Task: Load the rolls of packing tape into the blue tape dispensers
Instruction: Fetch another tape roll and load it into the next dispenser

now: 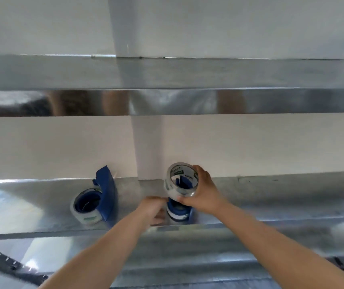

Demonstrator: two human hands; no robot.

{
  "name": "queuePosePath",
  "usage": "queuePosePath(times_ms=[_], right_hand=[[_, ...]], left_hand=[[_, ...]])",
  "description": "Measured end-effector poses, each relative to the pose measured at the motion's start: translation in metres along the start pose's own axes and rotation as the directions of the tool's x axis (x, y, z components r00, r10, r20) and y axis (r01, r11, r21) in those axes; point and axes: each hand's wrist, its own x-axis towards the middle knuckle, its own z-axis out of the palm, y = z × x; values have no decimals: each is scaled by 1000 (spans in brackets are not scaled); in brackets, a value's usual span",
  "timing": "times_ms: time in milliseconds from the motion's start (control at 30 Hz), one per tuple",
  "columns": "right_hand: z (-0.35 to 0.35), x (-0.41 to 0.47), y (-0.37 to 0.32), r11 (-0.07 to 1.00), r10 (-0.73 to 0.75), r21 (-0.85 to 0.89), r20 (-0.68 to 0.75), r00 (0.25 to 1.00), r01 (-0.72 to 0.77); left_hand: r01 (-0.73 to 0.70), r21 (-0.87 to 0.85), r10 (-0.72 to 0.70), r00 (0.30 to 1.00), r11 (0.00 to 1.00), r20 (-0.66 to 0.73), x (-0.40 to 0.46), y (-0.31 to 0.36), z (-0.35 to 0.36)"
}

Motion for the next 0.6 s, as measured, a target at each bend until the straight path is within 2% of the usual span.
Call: queuePosePath(times_ms=[100,433,600], right_hand=[[8,-13,-6,997,69,28,-70,995,-67],[16,-14,3,988,142,73,-137,980,-133],[6,-14,16,979,138,169,-132,982,-115]], left_hand=[[28,81,-36,995,996,91,9,-7,10],[134,-131,-117,984,982,133,14,-6,26],[115,-265,-72,983,957,169,11,-1,26]])
